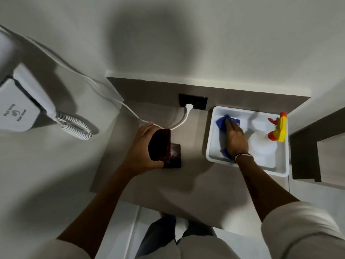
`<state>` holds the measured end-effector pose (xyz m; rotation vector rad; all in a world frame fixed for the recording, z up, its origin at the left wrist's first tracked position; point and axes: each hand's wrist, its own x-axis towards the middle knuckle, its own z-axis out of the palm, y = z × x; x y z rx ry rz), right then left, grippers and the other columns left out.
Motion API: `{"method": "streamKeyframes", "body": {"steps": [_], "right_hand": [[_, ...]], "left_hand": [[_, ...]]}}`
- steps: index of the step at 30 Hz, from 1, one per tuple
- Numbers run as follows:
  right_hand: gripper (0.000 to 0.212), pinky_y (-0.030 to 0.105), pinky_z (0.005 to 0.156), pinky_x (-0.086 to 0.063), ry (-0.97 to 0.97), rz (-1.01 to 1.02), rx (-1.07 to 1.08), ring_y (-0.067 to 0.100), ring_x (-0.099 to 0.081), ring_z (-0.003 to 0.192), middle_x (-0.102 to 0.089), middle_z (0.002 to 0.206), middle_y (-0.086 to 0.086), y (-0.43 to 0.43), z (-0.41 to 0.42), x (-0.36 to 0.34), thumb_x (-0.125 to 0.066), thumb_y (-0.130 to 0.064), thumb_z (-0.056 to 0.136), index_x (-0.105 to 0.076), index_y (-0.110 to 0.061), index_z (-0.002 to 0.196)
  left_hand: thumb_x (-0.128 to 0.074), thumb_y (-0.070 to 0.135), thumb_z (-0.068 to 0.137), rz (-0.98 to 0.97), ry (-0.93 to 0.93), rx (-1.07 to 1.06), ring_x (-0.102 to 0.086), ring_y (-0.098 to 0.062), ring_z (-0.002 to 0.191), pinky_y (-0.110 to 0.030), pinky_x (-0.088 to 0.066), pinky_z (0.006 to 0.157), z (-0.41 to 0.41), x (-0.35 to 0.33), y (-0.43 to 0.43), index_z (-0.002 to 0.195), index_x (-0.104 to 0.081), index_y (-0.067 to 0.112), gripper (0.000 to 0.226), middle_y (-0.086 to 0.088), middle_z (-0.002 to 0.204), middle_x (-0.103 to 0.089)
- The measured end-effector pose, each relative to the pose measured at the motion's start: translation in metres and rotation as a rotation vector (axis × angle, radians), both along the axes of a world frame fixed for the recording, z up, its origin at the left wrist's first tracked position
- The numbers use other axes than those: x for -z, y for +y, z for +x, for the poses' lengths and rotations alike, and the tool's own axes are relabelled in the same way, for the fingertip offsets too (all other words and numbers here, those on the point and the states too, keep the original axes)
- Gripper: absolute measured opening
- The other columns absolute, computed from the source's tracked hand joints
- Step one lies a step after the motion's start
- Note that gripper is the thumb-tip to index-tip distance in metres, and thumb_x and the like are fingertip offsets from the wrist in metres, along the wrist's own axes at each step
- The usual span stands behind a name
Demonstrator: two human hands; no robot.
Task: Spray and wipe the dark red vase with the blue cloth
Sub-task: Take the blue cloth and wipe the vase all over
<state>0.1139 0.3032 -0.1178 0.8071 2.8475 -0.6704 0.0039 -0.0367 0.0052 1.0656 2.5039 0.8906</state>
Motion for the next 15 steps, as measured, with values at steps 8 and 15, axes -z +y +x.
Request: {"method": "streamKeyframes", "body": {"steps": [8, 15], "right_hand": [[0.066, 0.039, 0.129, -0.038, 0.626, -0.393, 0.243, 0.014, -0.049, 0.149, -0.051, 0.164, 0.01, -0.104, 0.044, -0.086, -0.047, 0.015, 0.101, -0.039, -0.005, 0.164], [0.104, 0.045, 0.135, -0.02, 0.514, -0.172, -0.347, 0.036, -0.022, 0.165, -0.018, 0.176, 0.014, -0.279, 0.045, -0.068, -0.051, 0.032, 0.075, -0.02, -0.008, 0.166]], "left_hand": [[-0.089, 0.024, 0.057, 0.157, -0.211, -0.226, -0.056, -0.02, 0.136, -0.039, -0.049, 0.113, 0.018, 0.012, -0.047, 0.153, -0.047, 0.012, 0.105, -0.006, 0.147, -0.057], [-0.082, 0.036, 0.054, 0.159, -0.21, -0.171, -0.051, 0.011, 0.131, -0.012, -0.04, 0.108, 0.005, 0.038, -0.09, 0.149, -0.048, 0.016, 0.103, 0.02, 0.143, -0.054]]}}
